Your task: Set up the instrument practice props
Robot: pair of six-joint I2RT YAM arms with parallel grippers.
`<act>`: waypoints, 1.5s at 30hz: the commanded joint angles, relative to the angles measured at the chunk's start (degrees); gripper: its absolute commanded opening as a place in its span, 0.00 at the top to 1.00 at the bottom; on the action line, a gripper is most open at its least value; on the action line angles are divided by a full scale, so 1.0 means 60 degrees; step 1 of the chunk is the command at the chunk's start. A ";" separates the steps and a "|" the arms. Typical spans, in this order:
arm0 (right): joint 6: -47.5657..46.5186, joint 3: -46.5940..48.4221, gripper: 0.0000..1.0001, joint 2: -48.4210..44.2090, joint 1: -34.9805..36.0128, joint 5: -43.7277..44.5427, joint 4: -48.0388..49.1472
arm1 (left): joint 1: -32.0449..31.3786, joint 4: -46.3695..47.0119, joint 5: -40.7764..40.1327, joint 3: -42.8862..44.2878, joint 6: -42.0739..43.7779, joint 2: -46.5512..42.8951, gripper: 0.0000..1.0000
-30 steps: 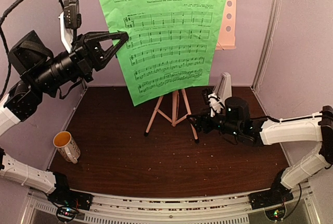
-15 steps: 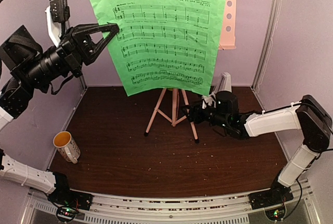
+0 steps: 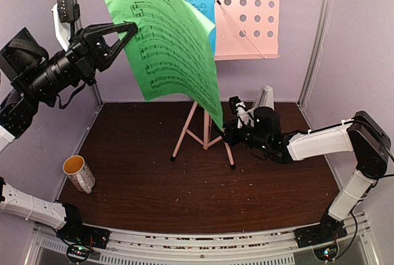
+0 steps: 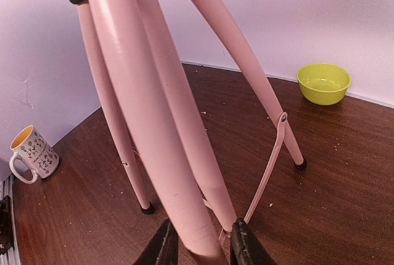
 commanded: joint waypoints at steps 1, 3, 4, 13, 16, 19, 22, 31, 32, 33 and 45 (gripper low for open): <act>0.0246 -0.0207 0.72 -0.0380 0.0090 -0.0256 0.0248 | 0.0090 0.0357 0.0066 0.0544 -0.0089 0.0102 1.00; 0.0287 -0.0291 0.75 -0.0412 0.0160 -0.0265 0.0253 | 0.0107 0.0265 -0.0006 0.0733 -0.0138 0.0190 1.00; 0.0321 -0.0327 0.77 -0.0417 0.0192 -0.0268 0.0259 | 0.0121 0.0228 -0.0031 0.0810 -0.0169 0.0227 1.00; 0.0657 -0.0532 0.81 -0.0612 0.0507 -0.0208 0.0263 | 0.0252 -0.0337 -0.0244 0.1791 -0.0511 0.0671 1.00; 0.0802 -0.0536 0.81 -0.0690 0.0542 -0.0181 0.0230 | 0.0311 -0.0594 -0.0273 0.2284 -0.0681 0.0880 1.00; 0.0968 -0.0540 0.81 -0.0754 0.0541 -0.0138 0.0160 | 0.0360 -0.0796 -0.0327 0.2704 -0.0794 0.1142 1.00; 0.1129 -0.0604 0.82 -0.0895 0.0600 -0.0159 0.0192 | 0.0407 -0.1026 -0.0564 0.3160 -0.1001 0.1420 1.00; 0.1321 -0.0937 0.63 -0.1267 0.0792 -0.0015 0.0233 | 0.0753 -0.2163 -0.1688 0.5170 -0.2181 0.2502 1.00; 0.1285 -0.1033 0.58 -0.1476 0.0780 0.0103 0.0156 | 0.0817 -0.2379 -0.1909 0.5357 -0.2369 0.2612 1.00; 0.1235 -0.1096 0.54 -0.1713 0.0775 0.0285 -0.0024 | 0.0889 -0.2589 -0.2074 0.5536 -0.2544 0.2696 1.00; -0.0031 -0.0514 0.43 -0.5515 0.0778 0.1797 -0.4193 | 0.1031 -0.3339 -0.3417 0.5662 -0.3691 0.2692 1.00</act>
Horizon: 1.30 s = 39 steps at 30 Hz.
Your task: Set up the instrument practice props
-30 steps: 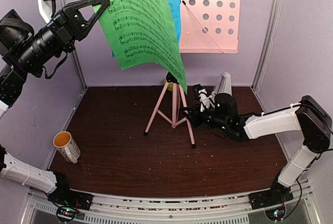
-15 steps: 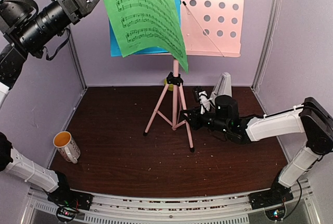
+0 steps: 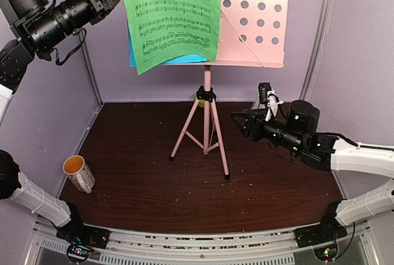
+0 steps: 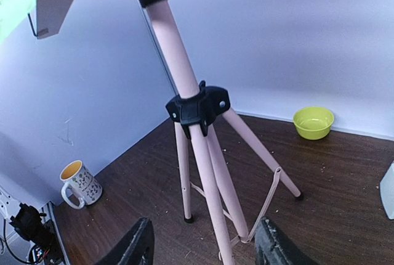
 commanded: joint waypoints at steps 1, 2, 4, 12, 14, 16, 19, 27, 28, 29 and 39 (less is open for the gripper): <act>-0.0641 0.0634 0.43 -0.1067 0.0021 0.0792 -0.2214 | 0.0076 0.0197 -0.0415 -0.0115 -0.0518 -0.0233 1.00; -0.0728 0.0808 0.43 -0.1432 0.0018 0.0891 -0.2600 | 0.0080 0.0340 -0.0389 -0.0251 -0.0562 -0.0355 1.00; -0.0834 0.1271 0.44 -0.1880 0.0034 0.0986 -0.3369 | 0.0076 0.0669 -0.0363 -0.0551 -0.0605 -0.0510 1.00; -0.1253 0.4473 0.49 -0.2311 0.0438 0.1637 -0.6840 | 0.0080 0.1278 -0.0390 -0.0801 -0.0741 -0.0577 1.00; -0.1277 0.5119 0.50 -0.2214 0.0516 0.1941 -0.7401 | 0.0080 0.1391 -0.0352 -0.0825 -0.0786 -0.0548 1.00; -0.1274 0.5689 0.50 -0.2018 0.0677 0.2261 -0.7654 | 0.0080 0.1523 -0.0363 -0.0929 -0.0861 -0.0546 1.00; -0.1366 0.6514 0.50 -0.1531 0.0967 0.2682 -0.7785 | 0.0080 0.1681 -0.0402 -0.1071 -0.0944 -0.0546 1.00; -0.2429 0.9131 0.44 0.0560 0.1879 0.4223 -0.8308 | 0.0080 0.2120 -0.0709 -0.1669 -0.1038 -0.0924 1.00; -0.2533 0.9405 0.44 0.0800 0.1931 0.4361 -0.8386 | 0.0080 0.2147 -0.0728 -0.1718 -0.1042 -0.0959 1.00; -0.2625 0.9685 0.44 0.1020 0.1954 0.4478 -0.8460 | 0.0080 0.2151 -0.0756 -0.1737 -0.1043 -0.0976 1.00; -0.3325 1.1213 0.48 0.2428 0.2120 0.5373 -0.8531 | 0.0080 0.2320 -0.0770 -0.1927 -0.1036 -0.0997 1.00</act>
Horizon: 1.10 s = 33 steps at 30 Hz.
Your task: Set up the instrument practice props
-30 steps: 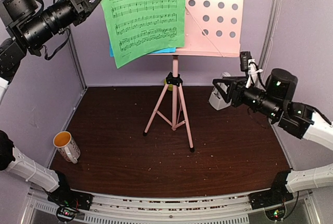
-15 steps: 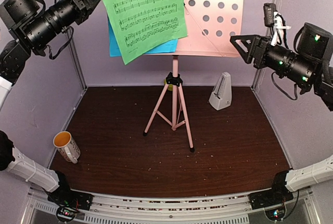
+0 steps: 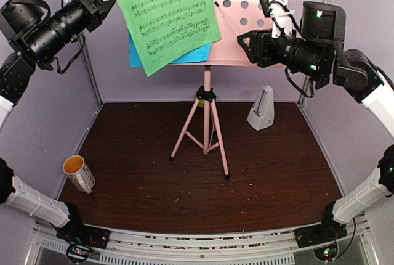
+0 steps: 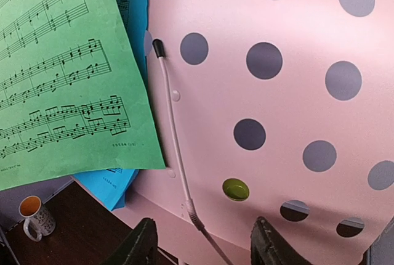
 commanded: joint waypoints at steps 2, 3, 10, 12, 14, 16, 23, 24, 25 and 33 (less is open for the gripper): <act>-0.0589 0.0846 0.49 0.0413 0.0101 0.0778 0.0047 | 0.0080 0.0596 -0.0148 -0.0174 -0.0047 -0.0151 1.00; -0.0634 0.1000 0.50 0.0546 0.0106 0.0789 0.0037 | 0.0080 0.0634 -0.0164 -0.0213 -0.0043 -0.0165 1.00; -0.0794 0.1920 0.54 0.1390 0.0109 0.0817 -0.0048 | 0.0080 0.0791 -0.0186 -0.0355 -0.0050 -0.0262 1.00; -0.0841 0.2285 0.56 0.1635 0.0117 0.0787 -0.0114 | 0.0079 0.0836 -0.0204 -0.0413 -0.0031 -0.0299 1.00; -0.0888 0.2630 0.57 0.1886 0.0110 0.0777 -0.0191 | 0.0076 0.0853 -0.0226 -0.0431 -0.0006 -0.0315 1.00; -0.0962 0.2899 0.60 0.2127 0.0106 0.0840 -0.0275 | 0.0073 0.0853 -0.0253 -0.0454 0.0000 -0.0323 1.00; -0.1105 0.2996 0.87 0.2181 0.0128 0.1018 0.0031 | 0.0080 0.0791 -0.0420 -0.0476 0.0184 -0.0356 1.00; -0.1156 0.2955 0.92 0.2141 0.0120 0.1055 0.0084 | 0.0080 0.0794 -0.0445 -0.0476 0.0215 -0.0367 1.00; -0.1199 0.2895 0.96 0.2084 0.0121 0.1080 0.0173 | 0.0080 0.0794 -0.0465 -0.0478 0.0248 -0.0373 1.00; -0.1625 0.1235 1.00 0.1266 0.0120 0.0641 0.1633 | 0.0080 0.0806 -0.0577 -0.0398 0.0487 -0.0269 1.00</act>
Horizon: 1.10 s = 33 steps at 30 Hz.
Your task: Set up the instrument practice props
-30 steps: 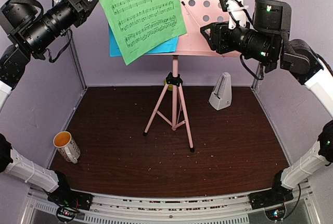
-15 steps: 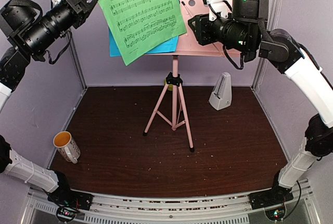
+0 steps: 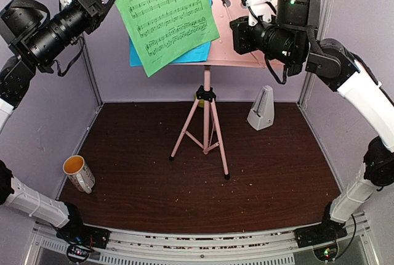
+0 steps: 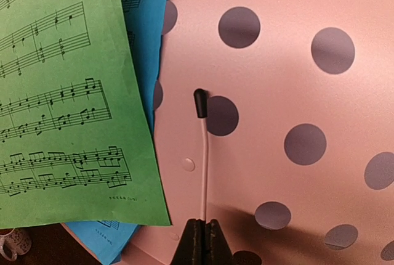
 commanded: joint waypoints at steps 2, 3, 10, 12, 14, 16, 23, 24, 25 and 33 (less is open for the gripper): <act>-0.0526 -0.1264 1.00 -0.0929 0.0067 -0.0405 0.1522 | 0.0080 0.0463 -0.0144 0.0098 0.0344 0.0009 1.00; -0.0610 -0.1497 1.00 -0.1040 0.0058 -0.0501 0.1752 | 0.0080 0.0463 -0.0141 0.0119 0.0382 0.0057 1.00; -0.1121 -0.2413 1.00 -0.1598 0.0043 -0.1087 0.2822 | 0.0095 0.0503 0.0123 0.0652 0.0590 0.0668 1.00; -0.1249 -0.2625 1.00 -0.1717 0.0032 -0.1251 0.3010 | 0.0095 0.0609 0.0342 0.0838 0.0678 0.0854 1.00; -0.1257 -0.2802 1.00 -0.1814 -0.0011 -0.1377 0.3160 | 0.0095 0.0598 0.0588 0.1129 0.0742 0.1105 1.00; -0.1198 -0.2870 1.00 -0.1844 -0.0077 -0.1533 0.3188 | 0.0095 0.0583 0.0906 0.1448 0.0858 0.1422 1.00; -0.1108 -0.3262 1.00 -0.2010 -0.0162 -0.1928 0.3533 | 0.0123 0.0040 0.1973 0.3025 0.1303 0.2718 1.00; -0.1100 -0.3314 1.00 -0.2036 -0.0175 -0.1972 0.3573 | 0.0135 -0.0024 0.2139 0.3329 0.1392 0.2968 1.00; -0.1099 -0.3352 1.00 -0.2065 -0.0186 -0.1994 0.3615 | 0.0146 -0.0127 0.2301 0.3607 0.1493 0.3183 1.00; -0.0952 -0.3776 1.00 -0.2276 -0.0328 -0.2246 0.3908 | 0.0470 -0.0824 0.3523 0.5403 0.1798 0.4631 1.00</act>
